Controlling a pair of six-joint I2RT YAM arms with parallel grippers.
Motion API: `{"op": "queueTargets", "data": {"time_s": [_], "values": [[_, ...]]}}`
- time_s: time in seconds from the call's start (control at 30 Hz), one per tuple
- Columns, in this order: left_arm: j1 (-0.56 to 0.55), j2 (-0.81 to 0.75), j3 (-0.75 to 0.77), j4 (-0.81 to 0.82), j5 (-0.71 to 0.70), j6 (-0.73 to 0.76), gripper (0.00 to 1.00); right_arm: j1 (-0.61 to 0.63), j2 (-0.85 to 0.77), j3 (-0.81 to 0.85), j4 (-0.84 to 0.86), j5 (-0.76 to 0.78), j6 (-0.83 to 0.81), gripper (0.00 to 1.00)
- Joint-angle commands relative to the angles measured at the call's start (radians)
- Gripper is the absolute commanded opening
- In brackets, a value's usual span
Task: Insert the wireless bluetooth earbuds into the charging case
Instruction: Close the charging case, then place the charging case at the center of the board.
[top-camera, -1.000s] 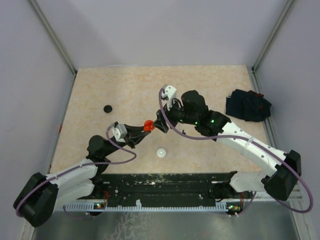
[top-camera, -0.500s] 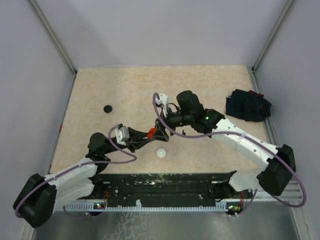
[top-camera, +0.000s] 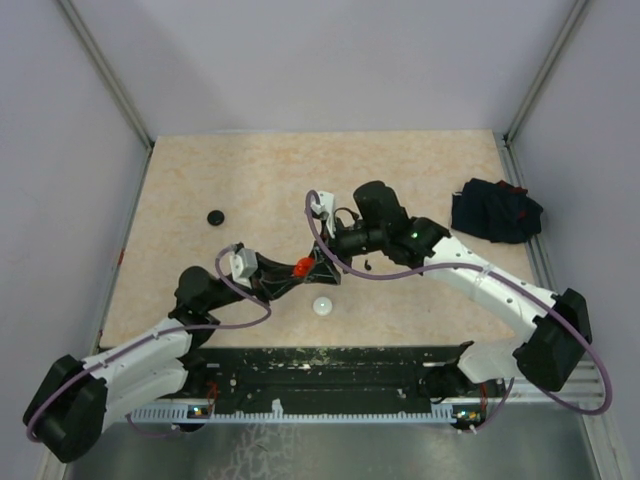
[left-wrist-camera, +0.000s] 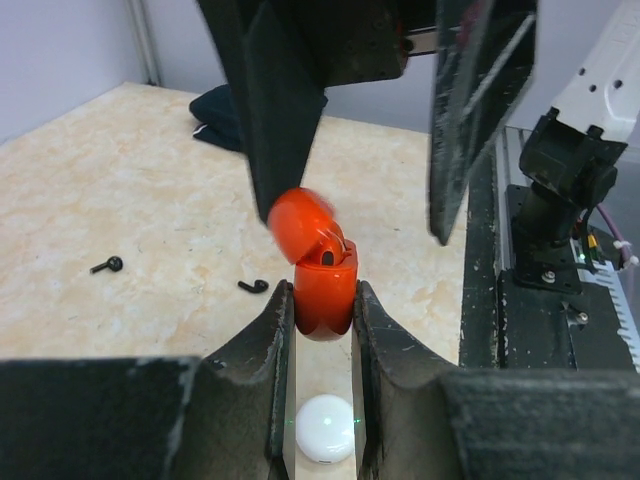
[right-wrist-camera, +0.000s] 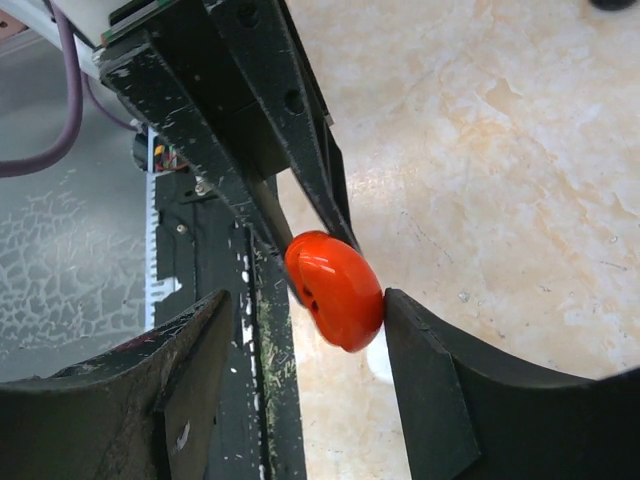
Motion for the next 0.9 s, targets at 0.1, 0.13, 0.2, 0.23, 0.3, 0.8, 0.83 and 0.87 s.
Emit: {"op": "queueTargets", "data": {"time_s": [0.1,0.13,0.2,0.23,0.3,0.8,0.83,0.87], "values": [[0.001,-0.056,0.012,-0.128,-0.140,-0.080,0.00,-0.003,-0.066,0.028,0.014,-0.022,-0.021,0.61],[0.002,-0.056,0.012,-0.137,-0.151,-0.097,0.00,-0.003,-0.067,0.026,0.018,-0.021,-0.020,0.61],[0.002,-0.052,0.014,-0.158,-0.165,-0.128,0.00,-0.003,-0.070,0.024,0.021,-0.005,-0.014,0.61],[0.002,-0.048,0.018,-0.169,-0.174,-0.147,0.00,-0.003,-0.072,0.021,0.028,0.022,-0.005,0.61],[0.002,-0.035,0.027,-0.202,-0.194,-0.194,0.00,-0.003,-0.087,0.008,0.053,0.104,0.023,0.61],[0.002,0.149,0.104,-0.581,-0.304,-0.458,0.05,-0.003,-0.200,-0.235,0.312,0.459,0.243,0.63],[0.002,0.166,0.099,-0.564,-0.309,-0.471,0.05,-0.003,-0.212,-0.257,0.337,0.470,0.250,0.63],[0.002,0.185,0.098,-0.551,-0.311,-0.475,0.06,-0.003,-0.221,-0.286,0.362,0.485,0.255,0.63]]}}
